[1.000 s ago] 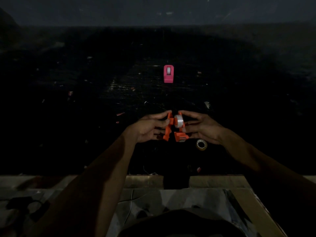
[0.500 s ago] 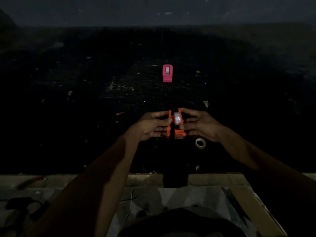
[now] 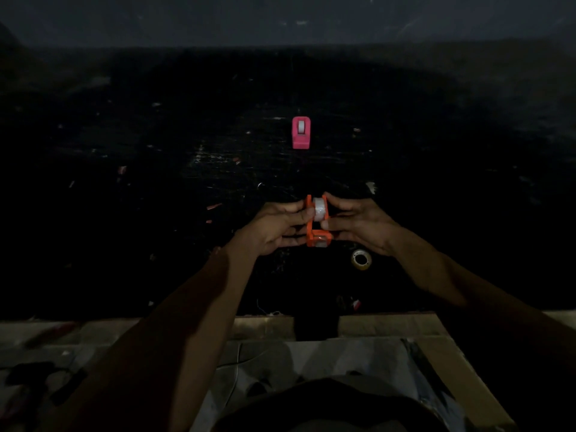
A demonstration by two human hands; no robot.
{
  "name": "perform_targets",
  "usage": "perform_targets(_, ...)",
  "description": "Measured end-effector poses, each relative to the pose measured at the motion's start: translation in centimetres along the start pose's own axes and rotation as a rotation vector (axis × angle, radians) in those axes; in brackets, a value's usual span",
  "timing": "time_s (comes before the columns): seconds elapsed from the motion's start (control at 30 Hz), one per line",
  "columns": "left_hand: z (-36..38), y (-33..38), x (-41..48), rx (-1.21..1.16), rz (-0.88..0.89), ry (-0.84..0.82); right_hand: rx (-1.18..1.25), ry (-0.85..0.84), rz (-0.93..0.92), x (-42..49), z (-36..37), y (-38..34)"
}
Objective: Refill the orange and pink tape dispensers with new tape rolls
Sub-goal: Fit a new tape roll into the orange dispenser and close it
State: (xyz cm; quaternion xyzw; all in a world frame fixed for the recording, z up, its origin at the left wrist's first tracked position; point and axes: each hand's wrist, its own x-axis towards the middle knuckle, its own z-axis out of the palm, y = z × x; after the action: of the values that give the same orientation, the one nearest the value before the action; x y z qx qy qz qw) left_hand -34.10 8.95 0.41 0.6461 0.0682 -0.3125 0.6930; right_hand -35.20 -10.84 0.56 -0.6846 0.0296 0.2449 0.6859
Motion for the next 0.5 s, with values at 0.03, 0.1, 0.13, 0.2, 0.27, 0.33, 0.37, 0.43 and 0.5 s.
perform_targets(0.03,0.14,-0.03,0.02,-0.012,0.005,0.005,-0.002,0.004,-0.007,0.1,0.09,-0.01)
perform_targets(0.1,0.16,-0.16,0.05,-0.031,-0.006,0.017,-0.004,0.001,-0.011,0.19,0.31,-0.14)
perform_targets(0.13,0.06,-0.19,0.03,-0.042,-0.021,0.015,-0.004,0.001,-0.011,0.21,0.34,-0.2)
perform_targets(0.2,-0.21,-0.14,-0.08,-0.059,-0.064,-0.022,-0.01,0.004,-0.011,0.24,0.25,-0.21)
perform_targets(0.27,-0.54,0.02,-0.32,-0.031,-0.09,-0.095,-0.007,0.007,-0.011,0.24,0.13,-0.19)
perform_targets(0.33,-0.56,0.15,-0.58,-0.003,-0.087,-0.157,-0.017,-0.003,-0.011,0.15,0.1,-0.3)
perform_targets(0.37,-0.43,0.22,-0.67,0.001,-0.079,-0.171,-0.031,-0.005,-0.002,0.12,0.14,-0.45)
perform_targets(0.43,-0.19,0.27,-0.55,0.0,-0.061,-0.173,-0.036,-0.018,0.016,0.05,0.25,-0.74)
perform_targets(0.5,-0.02,0.27,-0.28,-0.005,-0.046,-0.155,-0.028,-0.035,0.028,0.04,0.26,-0.92)
